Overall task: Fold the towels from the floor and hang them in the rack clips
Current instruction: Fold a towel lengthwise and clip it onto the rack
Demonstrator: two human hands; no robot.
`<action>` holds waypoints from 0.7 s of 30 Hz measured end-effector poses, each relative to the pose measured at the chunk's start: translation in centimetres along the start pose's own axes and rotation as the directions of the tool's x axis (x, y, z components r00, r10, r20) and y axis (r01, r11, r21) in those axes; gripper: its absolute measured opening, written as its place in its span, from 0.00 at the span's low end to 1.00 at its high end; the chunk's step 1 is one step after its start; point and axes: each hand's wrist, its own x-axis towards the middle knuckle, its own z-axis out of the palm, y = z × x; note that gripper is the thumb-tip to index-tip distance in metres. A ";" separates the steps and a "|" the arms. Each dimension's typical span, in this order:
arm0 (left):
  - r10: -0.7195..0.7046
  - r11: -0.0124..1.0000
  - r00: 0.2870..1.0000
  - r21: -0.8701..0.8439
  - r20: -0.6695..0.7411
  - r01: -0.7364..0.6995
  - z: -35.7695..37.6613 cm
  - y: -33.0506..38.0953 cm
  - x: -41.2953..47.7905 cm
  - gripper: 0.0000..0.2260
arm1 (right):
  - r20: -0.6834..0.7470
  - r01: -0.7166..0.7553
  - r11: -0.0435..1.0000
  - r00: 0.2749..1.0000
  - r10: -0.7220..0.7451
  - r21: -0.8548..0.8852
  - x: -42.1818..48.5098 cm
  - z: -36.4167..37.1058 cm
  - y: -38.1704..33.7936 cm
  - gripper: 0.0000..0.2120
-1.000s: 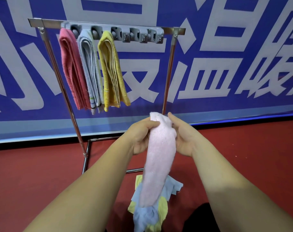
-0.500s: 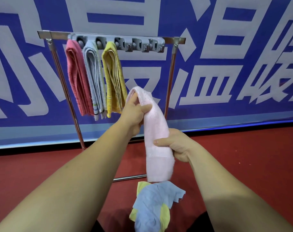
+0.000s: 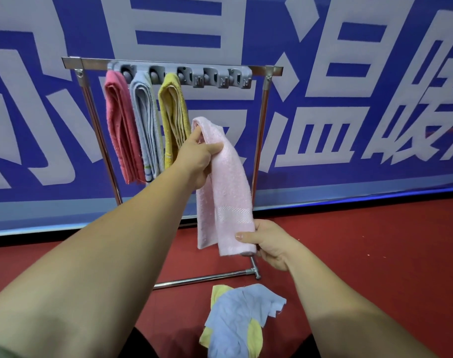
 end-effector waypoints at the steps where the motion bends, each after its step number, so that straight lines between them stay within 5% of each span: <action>1: 0.009 1.000 1.000 -0.004 0.005 -0.009 0.0 0.2 0.0 0.39 | 0.006 -0.010 1.000 1.000 0.010 -0.024 -0.2 -0.1 0.1 0.14; 5: 0.024 1.000 0.998 -0.016 0.051 -0.023 -0.2 0.8 -0.4 0.34 | 0.072 -0.178 0.929 0.975 0.212 -0.325 -1.4 -1.9 0.5 0.12; 7: 0.014 1.000 0.994 -0.011 0.108 -0.013 -0.3 1.1 -0.9 0.33 | 0.007 -0.171 0.897 0.982 0.190 -0.407 -1.3 -2.9 -0.8 0.12; 12: -0.057 0.993 0.961 0.116 0.270 0.027 -0.4 1.5 -2.3 0.30 | -0.174 0.046 0.996 0.984 -0.031 0.082 -0.8 -2.1 -11.4 0.21; 16: -0.127 0.982 0.900 0.179 0.417 0.056 -1.3 2.3 -3.5 0.29 | -0.135 0.027 0.983 0.991 -0.003 0.179 -1.7 -0.7 -17.4 0.30; 21: -0.191 0.957 0.861 0.285 0.472 0.056 -2.2 3.0 -5.3 0.28 | -0.133 0.013 0.948 0.991 0.031 0.319 -2.6 0.8 -18.8 0.20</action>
